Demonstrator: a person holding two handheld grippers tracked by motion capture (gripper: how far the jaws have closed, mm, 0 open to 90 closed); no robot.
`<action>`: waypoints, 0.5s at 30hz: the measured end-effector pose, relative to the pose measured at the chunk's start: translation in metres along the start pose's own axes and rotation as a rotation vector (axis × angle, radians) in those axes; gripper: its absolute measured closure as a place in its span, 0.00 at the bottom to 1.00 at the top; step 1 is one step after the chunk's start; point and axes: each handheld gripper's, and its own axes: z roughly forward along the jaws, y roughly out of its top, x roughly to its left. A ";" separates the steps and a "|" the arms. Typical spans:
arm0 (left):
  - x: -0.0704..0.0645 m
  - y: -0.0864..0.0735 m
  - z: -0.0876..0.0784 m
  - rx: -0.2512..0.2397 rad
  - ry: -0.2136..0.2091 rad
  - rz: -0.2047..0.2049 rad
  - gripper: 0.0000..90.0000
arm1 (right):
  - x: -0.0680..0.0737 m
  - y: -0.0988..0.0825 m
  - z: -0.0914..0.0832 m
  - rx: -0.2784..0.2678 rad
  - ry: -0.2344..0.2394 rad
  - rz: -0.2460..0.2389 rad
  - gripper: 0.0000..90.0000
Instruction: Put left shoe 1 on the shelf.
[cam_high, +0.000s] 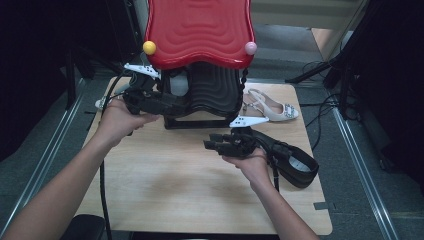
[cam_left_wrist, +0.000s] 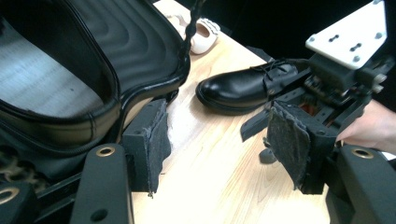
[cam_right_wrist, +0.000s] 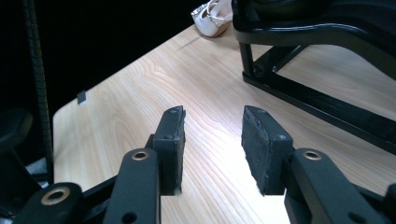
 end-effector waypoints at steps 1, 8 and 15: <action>-0.001 -0.002 0.001 -0.003 0.006 0.011 0.44 | 0.000 -0.001 -0.002 0.005 0.004 0.000 0.67; -0.005 -0.024 0.011 -0.011 -0.008 0.016 0.33 | 0.000 -0.012 -0.018 0.053 -0.020 0.023 0.67; -0.012 -0.055 0.030 0.045 0.008 -0.003 0.36 | -0.001 -0.023 -0.034 0.067 -0.008 0.050 0.66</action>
